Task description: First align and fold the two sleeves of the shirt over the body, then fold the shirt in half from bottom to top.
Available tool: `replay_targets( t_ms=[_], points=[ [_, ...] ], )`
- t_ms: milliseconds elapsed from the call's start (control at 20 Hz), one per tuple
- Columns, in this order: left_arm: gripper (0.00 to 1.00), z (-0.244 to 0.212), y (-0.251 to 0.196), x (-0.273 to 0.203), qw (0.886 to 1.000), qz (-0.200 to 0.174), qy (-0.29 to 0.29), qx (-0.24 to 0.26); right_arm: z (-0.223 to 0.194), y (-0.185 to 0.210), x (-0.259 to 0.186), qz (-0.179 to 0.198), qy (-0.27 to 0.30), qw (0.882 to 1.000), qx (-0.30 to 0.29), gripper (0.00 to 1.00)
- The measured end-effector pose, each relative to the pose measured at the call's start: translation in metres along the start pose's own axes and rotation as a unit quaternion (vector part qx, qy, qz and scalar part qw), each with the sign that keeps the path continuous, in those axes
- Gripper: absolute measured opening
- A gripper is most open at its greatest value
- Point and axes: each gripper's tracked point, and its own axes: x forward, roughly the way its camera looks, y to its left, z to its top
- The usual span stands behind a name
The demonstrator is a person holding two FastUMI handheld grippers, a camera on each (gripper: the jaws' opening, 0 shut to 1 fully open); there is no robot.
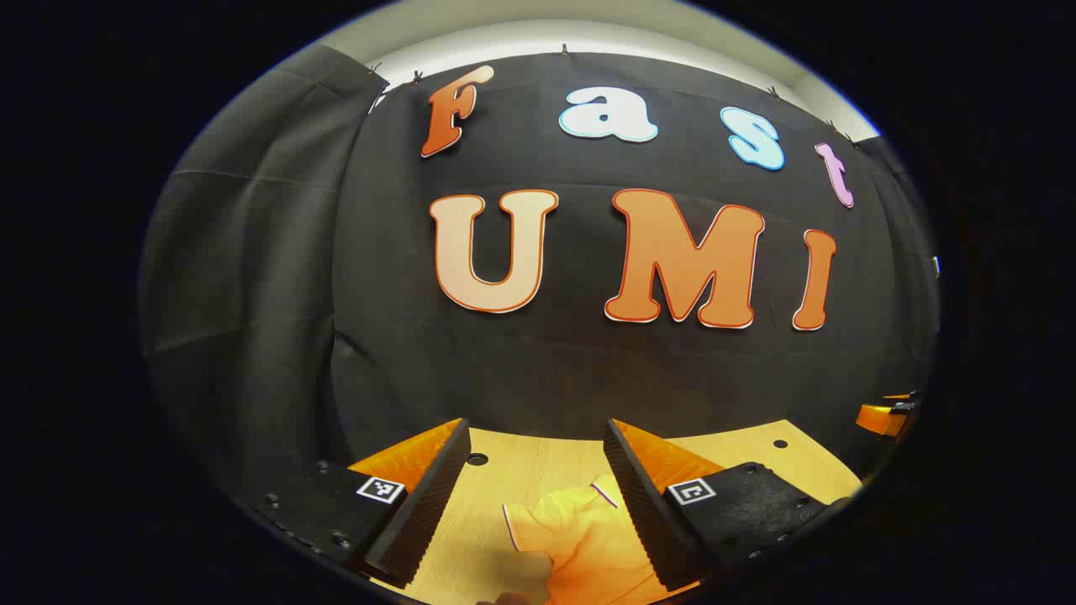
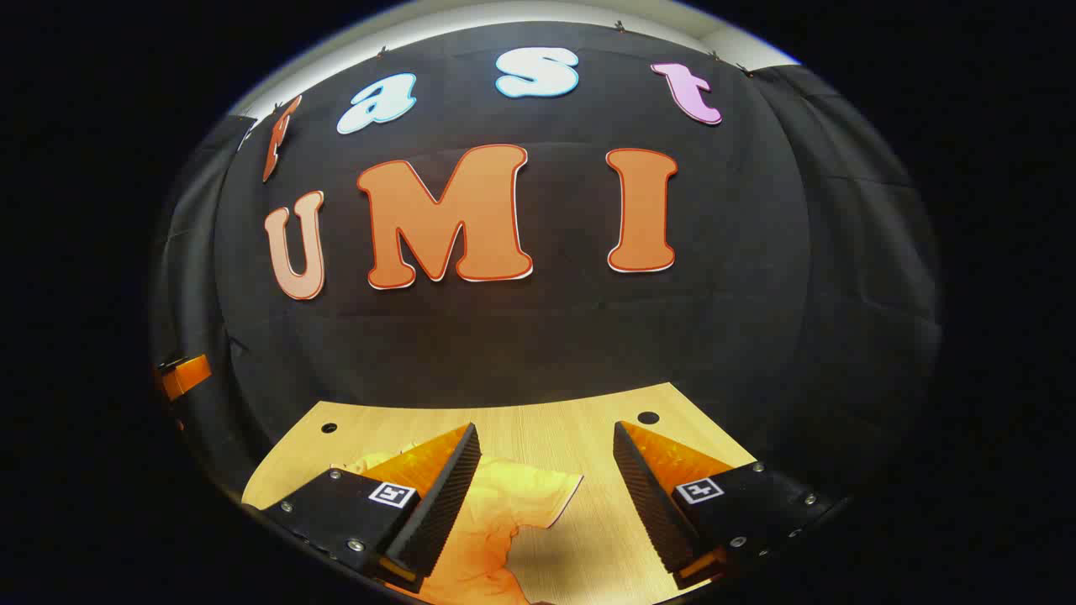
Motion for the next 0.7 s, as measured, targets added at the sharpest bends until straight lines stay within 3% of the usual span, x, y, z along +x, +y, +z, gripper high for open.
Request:
replay_targets(
  t_ms=[700],
  points=[
    [0.98,-0.001,0.017,-0.006,1.000,0.014,0.002,-0.009,-0.008,0.009,0.003,0.005,0.015,1.000,-0.012,0.97]
  ],
)
